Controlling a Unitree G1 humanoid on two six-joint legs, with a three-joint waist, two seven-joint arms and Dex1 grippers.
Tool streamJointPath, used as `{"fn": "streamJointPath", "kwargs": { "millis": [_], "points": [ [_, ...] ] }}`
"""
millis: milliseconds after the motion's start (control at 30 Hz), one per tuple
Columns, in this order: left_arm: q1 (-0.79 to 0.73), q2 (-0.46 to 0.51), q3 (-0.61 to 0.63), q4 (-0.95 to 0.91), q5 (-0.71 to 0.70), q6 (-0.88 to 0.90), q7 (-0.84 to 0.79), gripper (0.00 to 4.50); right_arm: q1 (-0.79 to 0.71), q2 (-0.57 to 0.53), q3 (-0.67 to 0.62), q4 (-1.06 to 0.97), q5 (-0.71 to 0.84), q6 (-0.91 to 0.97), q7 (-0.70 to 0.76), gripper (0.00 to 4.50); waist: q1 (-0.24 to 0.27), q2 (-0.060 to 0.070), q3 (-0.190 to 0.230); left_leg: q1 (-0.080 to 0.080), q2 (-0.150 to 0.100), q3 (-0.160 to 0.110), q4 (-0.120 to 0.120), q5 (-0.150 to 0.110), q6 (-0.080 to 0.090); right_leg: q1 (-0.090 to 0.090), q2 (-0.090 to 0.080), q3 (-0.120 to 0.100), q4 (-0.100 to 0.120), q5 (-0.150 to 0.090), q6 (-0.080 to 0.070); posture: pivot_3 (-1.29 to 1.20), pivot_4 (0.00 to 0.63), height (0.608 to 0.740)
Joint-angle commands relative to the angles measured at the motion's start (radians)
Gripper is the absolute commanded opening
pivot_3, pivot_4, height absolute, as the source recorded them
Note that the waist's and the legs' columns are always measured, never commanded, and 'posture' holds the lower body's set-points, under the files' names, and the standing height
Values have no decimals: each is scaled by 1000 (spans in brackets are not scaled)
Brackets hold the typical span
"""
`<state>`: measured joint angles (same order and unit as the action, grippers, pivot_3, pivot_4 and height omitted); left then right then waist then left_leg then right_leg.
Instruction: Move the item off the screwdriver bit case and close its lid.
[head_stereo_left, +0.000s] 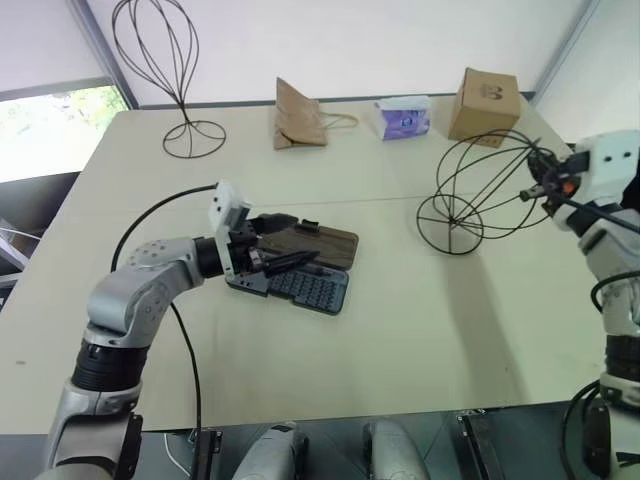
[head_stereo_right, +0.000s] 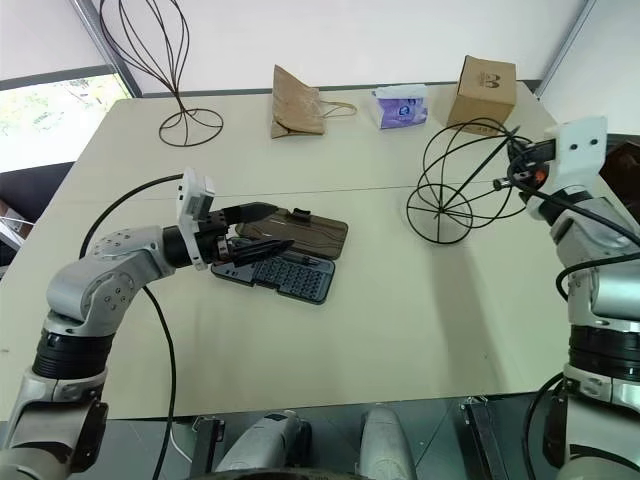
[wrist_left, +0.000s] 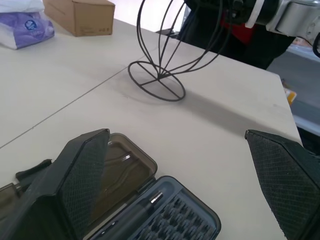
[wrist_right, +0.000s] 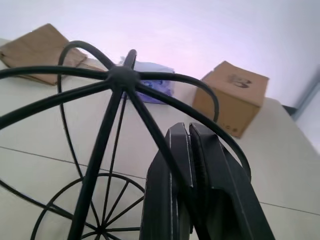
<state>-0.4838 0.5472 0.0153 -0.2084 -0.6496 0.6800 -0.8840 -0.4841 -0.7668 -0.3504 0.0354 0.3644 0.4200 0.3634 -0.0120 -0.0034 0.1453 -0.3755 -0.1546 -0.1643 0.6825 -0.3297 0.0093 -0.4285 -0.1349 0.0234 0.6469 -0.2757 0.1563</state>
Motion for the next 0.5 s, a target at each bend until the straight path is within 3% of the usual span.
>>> {"fn": "streamJointPath", "kwargs": {
  "millis": [33,500],
  "points": [
    [-10,-3,4,-14,4,-23,-6,4500,-57,-54,-66,29,-24,-68,8,97,1,0,0,0,0,0,0,0,0,0,0,0,0,0,0,0,150,740],
    [20,-23,-10,-42,19,-25,10,4500,-112,-208,-89,419,-136,-180,11,97,0,1,0,0,0,1,0,0,0,0,0,0,0,0,0,0,150,740]
  ]
}}
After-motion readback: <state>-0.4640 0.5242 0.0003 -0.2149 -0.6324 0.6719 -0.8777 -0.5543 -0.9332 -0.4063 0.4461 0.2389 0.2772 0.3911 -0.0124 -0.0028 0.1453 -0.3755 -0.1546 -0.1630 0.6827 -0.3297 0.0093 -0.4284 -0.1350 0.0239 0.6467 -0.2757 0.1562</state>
